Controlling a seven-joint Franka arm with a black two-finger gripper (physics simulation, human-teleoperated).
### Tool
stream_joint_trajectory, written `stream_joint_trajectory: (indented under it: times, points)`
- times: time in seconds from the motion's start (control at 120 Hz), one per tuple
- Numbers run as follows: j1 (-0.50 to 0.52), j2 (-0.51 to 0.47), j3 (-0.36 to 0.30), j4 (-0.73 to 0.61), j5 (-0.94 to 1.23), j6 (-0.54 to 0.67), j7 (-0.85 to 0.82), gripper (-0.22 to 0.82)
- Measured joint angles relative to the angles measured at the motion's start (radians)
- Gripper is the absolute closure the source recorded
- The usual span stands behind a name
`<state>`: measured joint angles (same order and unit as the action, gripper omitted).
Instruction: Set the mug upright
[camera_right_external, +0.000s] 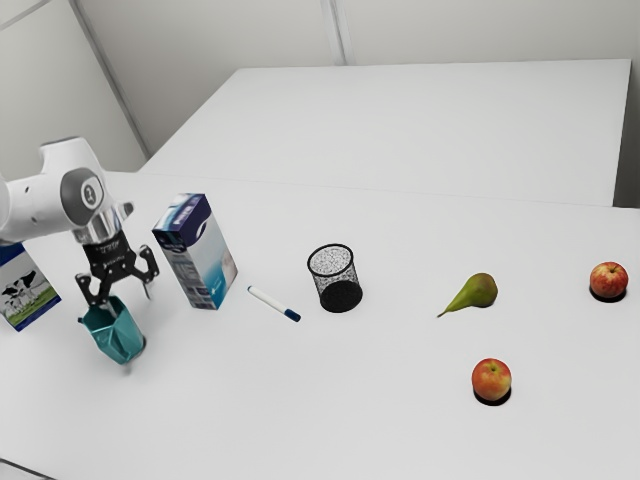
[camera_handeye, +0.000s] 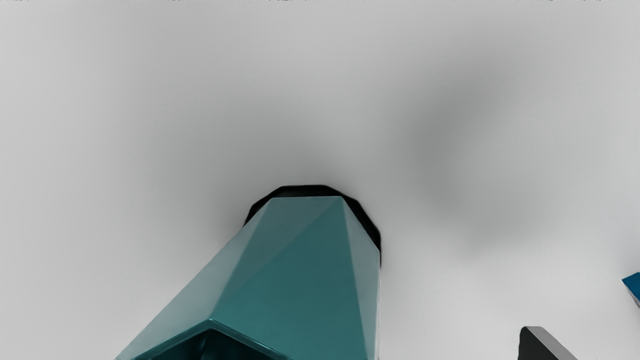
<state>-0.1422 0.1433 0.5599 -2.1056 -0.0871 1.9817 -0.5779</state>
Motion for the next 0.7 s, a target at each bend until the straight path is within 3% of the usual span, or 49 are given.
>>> stream_joint_trajectory:
  times: [0.258, 0.7]
  points:
    - [-0.009, -0.014, 0.000, 0.059, 0.006, -0.019, 0.009, 0.05]
    - [-0.009, -0.111, -0.006, 0.204, 0.068, -0.153, 0.027, 0.01]
